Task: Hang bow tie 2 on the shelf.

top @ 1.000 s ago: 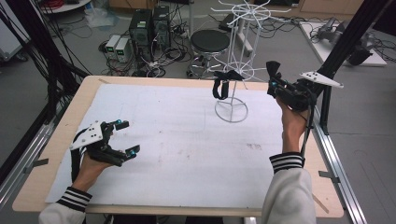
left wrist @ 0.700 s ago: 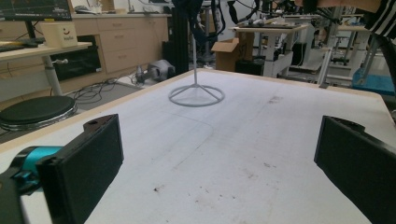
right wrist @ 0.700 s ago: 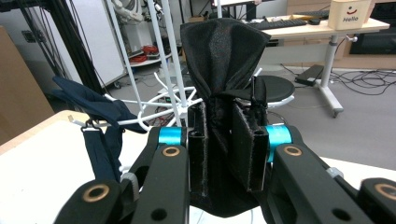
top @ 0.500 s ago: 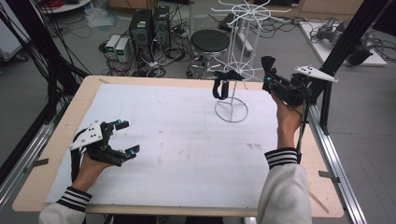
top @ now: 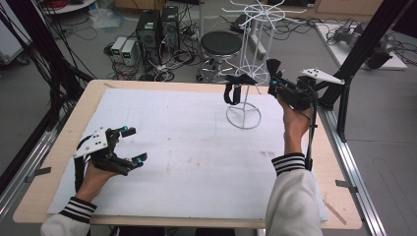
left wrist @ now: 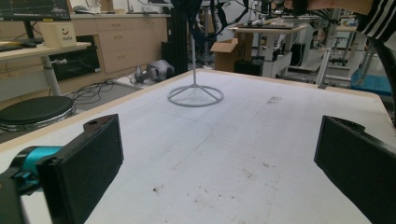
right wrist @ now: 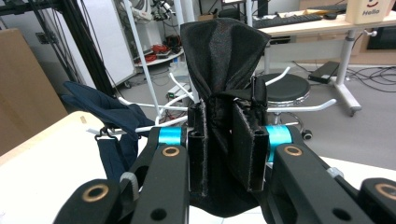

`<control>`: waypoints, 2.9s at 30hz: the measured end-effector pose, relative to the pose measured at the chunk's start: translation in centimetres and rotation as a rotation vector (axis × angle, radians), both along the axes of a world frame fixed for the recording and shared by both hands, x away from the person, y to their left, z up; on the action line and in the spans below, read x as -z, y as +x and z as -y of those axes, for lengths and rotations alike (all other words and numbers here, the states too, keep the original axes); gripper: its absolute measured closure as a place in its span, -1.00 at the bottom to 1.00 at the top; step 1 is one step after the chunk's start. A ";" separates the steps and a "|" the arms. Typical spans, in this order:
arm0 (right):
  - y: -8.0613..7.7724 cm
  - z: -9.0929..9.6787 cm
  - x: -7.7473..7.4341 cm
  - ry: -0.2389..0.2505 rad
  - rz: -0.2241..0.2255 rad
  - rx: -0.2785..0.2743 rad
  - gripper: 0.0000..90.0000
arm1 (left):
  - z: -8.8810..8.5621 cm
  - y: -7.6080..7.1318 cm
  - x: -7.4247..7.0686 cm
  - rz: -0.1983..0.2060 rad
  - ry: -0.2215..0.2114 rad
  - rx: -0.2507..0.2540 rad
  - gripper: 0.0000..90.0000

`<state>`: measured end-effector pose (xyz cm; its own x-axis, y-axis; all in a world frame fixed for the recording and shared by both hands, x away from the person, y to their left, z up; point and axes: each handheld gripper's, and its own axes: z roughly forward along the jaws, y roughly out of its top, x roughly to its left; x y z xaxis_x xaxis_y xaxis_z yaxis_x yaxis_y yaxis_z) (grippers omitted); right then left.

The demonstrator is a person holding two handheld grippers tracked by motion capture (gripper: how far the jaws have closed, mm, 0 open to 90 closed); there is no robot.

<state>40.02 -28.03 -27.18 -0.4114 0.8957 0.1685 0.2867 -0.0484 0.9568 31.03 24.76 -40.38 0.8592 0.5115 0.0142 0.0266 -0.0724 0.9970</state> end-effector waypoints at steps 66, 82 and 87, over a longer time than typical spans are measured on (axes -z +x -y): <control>-9.6 -0.8 6.5 -0.099 0.214 -0.247 -0.99 | -0.3 -1.0 0.4 0.018 0.014 -0.072 -0.96; -12.8 -1.1 14.0 -0.084 0.242 -0.227 -0.98 | -1.4 -2.2 2.1 0.036 0.015 -0.159 -0.96; -13.2 -0.9 15.7 -0.119 0.255 -0.200 -0.98 | -1.7 -2.7 2.9 0.040 0.010 -0.178 -0.96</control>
<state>26.77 -27.12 -42.86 -0.5965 0.8002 -0.0626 0.0305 0.1005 0.9945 28.35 26.43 -43.24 0.7536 0.6553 0.0523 0.0001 -0.0797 0.9968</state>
